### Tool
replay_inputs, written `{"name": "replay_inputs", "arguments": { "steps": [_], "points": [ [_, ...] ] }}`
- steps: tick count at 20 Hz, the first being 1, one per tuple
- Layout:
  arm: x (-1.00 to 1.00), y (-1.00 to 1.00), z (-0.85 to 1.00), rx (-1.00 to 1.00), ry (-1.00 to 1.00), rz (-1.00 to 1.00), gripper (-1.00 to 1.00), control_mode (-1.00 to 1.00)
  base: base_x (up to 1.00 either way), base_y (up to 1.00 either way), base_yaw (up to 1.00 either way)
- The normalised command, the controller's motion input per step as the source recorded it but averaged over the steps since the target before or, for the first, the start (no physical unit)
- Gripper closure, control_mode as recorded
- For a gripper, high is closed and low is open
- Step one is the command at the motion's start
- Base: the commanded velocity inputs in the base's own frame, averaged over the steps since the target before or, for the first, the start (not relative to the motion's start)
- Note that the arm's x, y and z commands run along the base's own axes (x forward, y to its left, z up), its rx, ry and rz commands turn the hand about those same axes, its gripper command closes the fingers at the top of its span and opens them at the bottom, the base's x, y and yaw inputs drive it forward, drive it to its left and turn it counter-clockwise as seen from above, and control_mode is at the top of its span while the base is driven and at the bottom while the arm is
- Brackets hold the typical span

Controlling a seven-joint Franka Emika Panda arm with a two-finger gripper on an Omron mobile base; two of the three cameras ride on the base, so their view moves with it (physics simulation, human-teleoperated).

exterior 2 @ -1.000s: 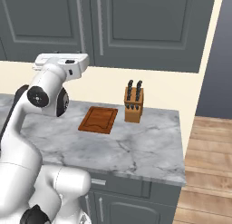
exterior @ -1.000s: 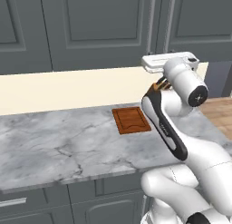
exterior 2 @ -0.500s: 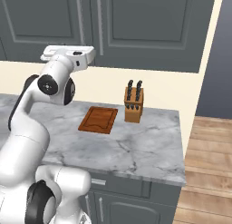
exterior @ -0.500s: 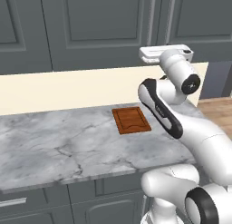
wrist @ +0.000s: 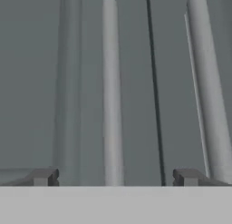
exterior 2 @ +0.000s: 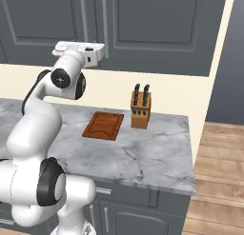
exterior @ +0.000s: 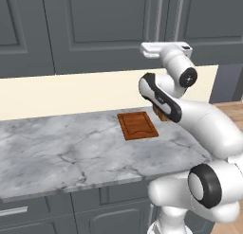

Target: Pick the sponge and spray from the cabinet and place them on the counter.

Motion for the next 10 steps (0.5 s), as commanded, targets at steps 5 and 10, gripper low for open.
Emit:
{"name": "replay_inputs", "arguments": {
  "steps": [5, 10],
  "points": [
    [0.61, 0.00, 0.00, 0.02, 0.00, 0.00, -1.00, -1.00, 0.00, 0.00, 0.00],
    [0.59, 0.00, 0.00, 0.01, 0.00, 0.00, -1.00, -1.00, 0.00, 0.00, 0.00]
  ]
}}
